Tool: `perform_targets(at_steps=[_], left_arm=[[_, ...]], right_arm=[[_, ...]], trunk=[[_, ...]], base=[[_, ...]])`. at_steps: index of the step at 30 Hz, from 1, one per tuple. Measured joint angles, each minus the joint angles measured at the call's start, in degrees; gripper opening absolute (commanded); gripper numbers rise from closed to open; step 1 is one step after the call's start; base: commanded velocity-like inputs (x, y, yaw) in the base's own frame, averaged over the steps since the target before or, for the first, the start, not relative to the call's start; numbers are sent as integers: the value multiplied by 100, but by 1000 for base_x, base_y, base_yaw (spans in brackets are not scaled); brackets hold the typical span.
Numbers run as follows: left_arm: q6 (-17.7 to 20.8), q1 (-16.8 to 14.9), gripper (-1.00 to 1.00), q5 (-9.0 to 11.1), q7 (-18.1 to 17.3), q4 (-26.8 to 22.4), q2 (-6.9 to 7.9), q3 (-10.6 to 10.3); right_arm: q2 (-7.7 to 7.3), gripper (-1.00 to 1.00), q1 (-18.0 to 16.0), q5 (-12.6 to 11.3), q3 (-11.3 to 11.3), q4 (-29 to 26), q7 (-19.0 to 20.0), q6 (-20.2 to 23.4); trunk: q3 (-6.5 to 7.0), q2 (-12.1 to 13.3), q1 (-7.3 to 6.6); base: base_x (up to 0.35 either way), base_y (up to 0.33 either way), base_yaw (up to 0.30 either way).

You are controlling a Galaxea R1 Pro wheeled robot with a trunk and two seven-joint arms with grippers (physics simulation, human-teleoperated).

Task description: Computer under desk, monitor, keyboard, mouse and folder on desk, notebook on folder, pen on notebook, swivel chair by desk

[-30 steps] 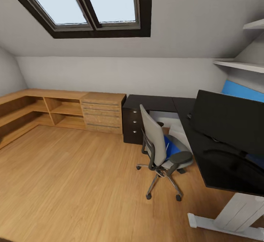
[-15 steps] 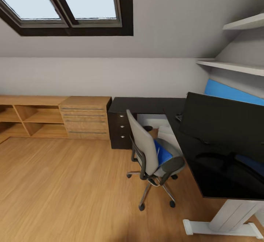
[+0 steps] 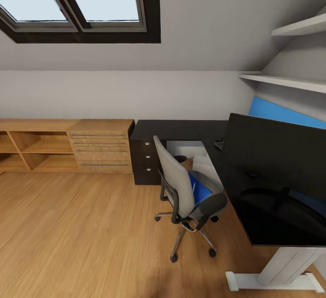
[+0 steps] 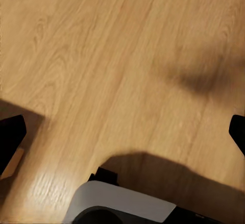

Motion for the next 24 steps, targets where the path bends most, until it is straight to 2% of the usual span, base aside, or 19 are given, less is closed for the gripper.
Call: perform_targets(at_steps=[10,24], left_arm=[[-1,0,100,6,3,310,3,1],[-19,0,100,-3,3,311,0,1]], right_arm=[[-14,100,0,8,11,163,-8,-10],[-8,100,0,-8,-14,403,-9,-1]], trunk=[[-180,-401,220],[-431,-963,527]], base=[[0,0,0],[0,0,0]])
